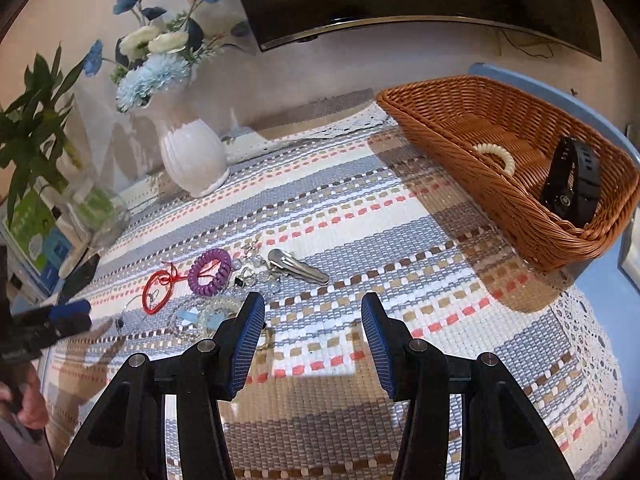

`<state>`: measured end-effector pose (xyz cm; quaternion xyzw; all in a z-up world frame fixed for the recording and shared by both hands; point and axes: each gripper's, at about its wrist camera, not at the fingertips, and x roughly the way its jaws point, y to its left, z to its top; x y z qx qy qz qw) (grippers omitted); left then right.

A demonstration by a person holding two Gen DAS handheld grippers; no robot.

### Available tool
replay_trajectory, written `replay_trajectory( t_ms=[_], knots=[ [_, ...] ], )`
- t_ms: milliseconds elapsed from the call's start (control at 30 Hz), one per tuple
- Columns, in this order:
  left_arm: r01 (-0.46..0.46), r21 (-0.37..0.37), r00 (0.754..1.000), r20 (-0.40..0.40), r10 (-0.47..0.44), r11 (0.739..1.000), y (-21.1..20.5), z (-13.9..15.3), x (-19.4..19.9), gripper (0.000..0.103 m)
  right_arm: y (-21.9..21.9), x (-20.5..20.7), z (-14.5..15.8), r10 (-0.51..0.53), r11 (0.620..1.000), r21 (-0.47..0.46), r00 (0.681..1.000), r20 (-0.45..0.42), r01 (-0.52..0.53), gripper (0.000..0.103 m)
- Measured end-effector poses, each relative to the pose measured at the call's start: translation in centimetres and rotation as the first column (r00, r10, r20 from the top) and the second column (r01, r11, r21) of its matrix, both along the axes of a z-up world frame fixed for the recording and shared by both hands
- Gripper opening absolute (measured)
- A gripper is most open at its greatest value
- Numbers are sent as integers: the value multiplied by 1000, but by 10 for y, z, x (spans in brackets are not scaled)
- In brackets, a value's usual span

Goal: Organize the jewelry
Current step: 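Move the right tool back to the jewelry and grasp the clear beaded bracelet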

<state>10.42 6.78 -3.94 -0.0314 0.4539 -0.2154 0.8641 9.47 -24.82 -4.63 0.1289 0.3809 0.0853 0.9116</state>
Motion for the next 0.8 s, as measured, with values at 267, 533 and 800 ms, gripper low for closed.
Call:
replay_trajectory(
  t_ms=[267, 533, 800],
  knots=[
    [-60, -24, 997, -39, 59, 998, 13, -20, 9, 52, 14, 4, -2, 62, 998, -9, 997, -43, -63, 52],
    [-80, -19, 996, -31, 79, 997, 13, -35, 12, 51, 53, 21, -10, 107, 986, -116, 987, -121, -121, 48],
    [-112, 92, 994, 6, 112, 989, 2, -35, 10, 34, 72, 32, -18, 107, 968, -212, 986, -128, -133, 32]
  ],
)
